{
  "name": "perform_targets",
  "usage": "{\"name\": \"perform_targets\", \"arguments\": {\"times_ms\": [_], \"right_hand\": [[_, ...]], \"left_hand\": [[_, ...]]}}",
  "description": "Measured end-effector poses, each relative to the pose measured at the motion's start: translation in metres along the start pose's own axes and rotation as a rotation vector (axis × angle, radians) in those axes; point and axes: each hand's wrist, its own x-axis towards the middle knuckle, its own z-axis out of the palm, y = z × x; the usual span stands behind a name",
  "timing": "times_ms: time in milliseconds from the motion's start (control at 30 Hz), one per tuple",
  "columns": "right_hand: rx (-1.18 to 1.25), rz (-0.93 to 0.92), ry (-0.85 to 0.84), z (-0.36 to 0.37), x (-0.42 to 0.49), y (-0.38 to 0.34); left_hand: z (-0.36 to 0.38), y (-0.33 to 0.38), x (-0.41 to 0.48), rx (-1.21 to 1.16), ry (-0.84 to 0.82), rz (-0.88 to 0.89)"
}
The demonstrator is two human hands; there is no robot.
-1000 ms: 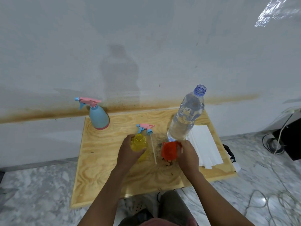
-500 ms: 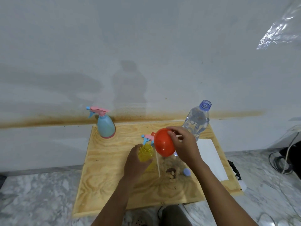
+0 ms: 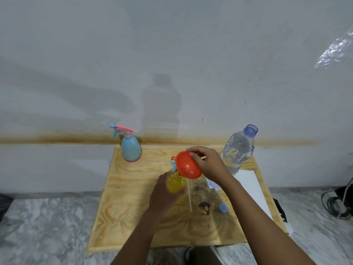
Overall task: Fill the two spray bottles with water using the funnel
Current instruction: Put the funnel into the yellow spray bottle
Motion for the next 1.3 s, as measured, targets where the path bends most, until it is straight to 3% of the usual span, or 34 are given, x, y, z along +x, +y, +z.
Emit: {"name": "perform_targets", "arguments": {"times_ms": [367,500,733,967,1167,1300], "right_hand": [[-0.110,-0.013,-0.118,0.017,0.000,0.010],[-0.161,-0.034,-0.132,0.020,0.002,0.010],[-0.180,-0.048,-0.141,0.025,0.001,0.005],[-0.025,0.014,0.025,0.026,-0.012,0.005],[0.006,0.057,0.030,0.029,-0.021,0.012],[0.063,0.083,0.162,0.025,-0.033,0.013]], "left_hand": [[-0.032,0.001,0.003,-0.177,-0.070,0.042],[-0.060,0.014,0.006,-0.332,-0.025,-0.015],[-0.061,0.043,0.004,-0.308,0.057,0.009],[-0.056,0.043,0.007,-0.319,0.122,0.013],[-0.054,0.042,0.007,-0.334,0.141,0.001],[-0.053,0.043,0.007,-0.327,0.155,0.004]]}}
